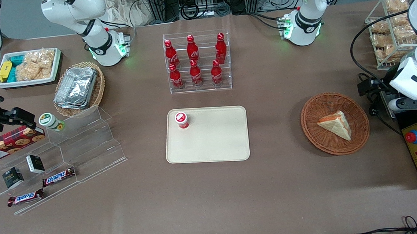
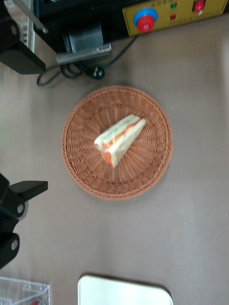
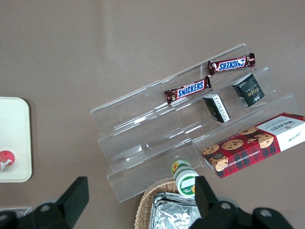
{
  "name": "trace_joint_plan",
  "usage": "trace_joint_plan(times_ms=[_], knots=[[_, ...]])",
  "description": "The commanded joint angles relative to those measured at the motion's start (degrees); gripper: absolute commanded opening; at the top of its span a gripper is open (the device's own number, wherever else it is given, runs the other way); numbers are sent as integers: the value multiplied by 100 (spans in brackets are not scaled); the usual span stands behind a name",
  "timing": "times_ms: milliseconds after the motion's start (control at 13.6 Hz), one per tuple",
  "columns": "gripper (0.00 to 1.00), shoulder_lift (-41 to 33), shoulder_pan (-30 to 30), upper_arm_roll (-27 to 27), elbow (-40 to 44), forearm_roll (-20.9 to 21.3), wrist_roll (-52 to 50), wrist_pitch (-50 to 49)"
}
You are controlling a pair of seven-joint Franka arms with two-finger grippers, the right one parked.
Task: Place sandwich from basket to tray
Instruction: 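Lower the open left gripper over the sandwich in the wicker basket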
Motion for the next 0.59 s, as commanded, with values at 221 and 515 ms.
trace_joint_plan(times_ms=[221, 515], knots=[[100, 430, -94, -195, 474, 197, 24, -194], [100, 396, -112, -203, -295, 110, -2351, 514]])
